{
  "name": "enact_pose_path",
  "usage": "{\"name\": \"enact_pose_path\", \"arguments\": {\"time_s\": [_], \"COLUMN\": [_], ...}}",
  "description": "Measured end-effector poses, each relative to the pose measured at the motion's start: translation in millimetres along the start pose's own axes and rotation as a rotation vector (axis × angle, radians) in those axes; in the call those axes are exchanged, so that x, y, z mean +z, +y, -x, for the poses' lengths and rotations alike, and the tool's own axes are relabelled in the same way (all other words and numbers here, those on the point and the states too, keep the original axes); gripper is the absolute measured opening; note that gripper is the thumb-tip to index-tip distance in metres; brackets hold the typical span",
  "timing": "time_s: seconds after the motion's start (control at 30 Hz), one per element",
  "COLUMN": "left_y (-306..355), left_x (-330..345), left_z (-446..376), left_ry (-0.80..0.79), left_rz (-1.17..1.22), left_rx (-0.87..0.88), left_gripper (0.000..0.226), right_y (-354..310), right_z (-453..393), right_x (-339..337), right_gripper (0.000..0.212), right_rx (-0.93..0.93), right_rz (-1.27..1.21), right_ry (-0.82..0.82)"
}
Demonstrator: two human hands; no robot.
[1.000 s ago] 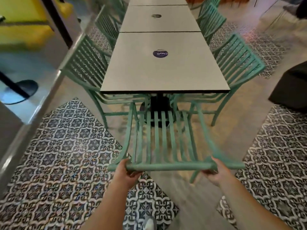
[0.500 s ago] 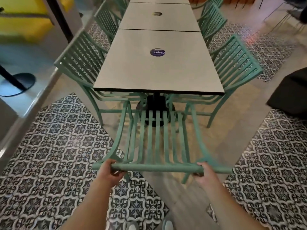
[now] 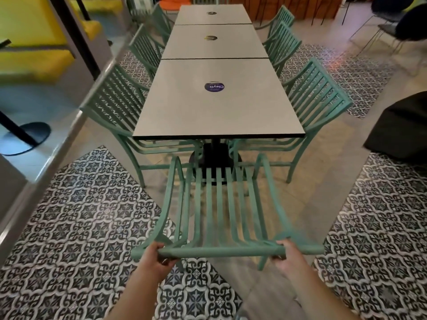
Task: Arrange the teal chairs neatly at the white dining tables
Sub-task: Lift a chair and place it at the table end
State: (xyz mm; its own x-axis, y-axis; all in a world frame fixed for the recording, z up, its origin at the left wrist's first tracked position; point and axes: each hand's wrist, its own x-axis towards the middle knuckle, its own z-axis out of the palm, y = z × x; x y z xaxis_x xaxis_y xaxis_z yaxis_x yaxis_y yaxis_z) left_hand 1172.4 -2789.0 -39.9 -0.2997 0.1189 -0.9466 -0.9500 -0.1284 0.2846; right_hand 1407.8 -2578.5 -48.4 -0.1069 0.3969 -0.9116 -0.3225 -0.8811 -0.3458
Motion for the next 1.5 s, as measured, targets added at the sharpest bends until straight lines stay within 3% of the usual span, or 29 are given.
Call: {"name": "enact_pose_path", "arguments": {"time_s": [0.27, 0.43, 0.87, 1.2, 1.5], "left_y": [-5.3, -8.7, -9.9, -13.5, -12.8], "left_x": [-16.1, -16.5, -19.2, -13.0, -20.6], "left_z": [3.4, 2.7, 7.2, 11.0, 4.8], "left_ry": [0.0, -0.001, 0.004, -0.002, -0.009], "left_rz": [0.008, -0.034, 0.005, 0.037, 0.021], "left_rx": [-0.007, -0.008, -0.049, -0.043, -0.041], "left_gripper": [0.041, 0.03, 0.042, 0.03, 0.033], "right_y": [8.1, 8.4, 6.5, 1.7, 6.4], "right_z": [-9.7, -13.8, -9.2, -7.6, -12.6], "right_x": [-15.2, -21.2, -22.4, -22.1, -26.6], "right_gripper": [0.011, 0.007, 0.009, 0.01, 0.009], "right_rx": [-0.012, -0.01, -0.024, -0.011, -0.009], "right_rz": [-0.001, -0.001, -0.002, -0.004, -0.017], "right_ry": [0.012, 0.001, -0.002, 0.009, -0.005]}}
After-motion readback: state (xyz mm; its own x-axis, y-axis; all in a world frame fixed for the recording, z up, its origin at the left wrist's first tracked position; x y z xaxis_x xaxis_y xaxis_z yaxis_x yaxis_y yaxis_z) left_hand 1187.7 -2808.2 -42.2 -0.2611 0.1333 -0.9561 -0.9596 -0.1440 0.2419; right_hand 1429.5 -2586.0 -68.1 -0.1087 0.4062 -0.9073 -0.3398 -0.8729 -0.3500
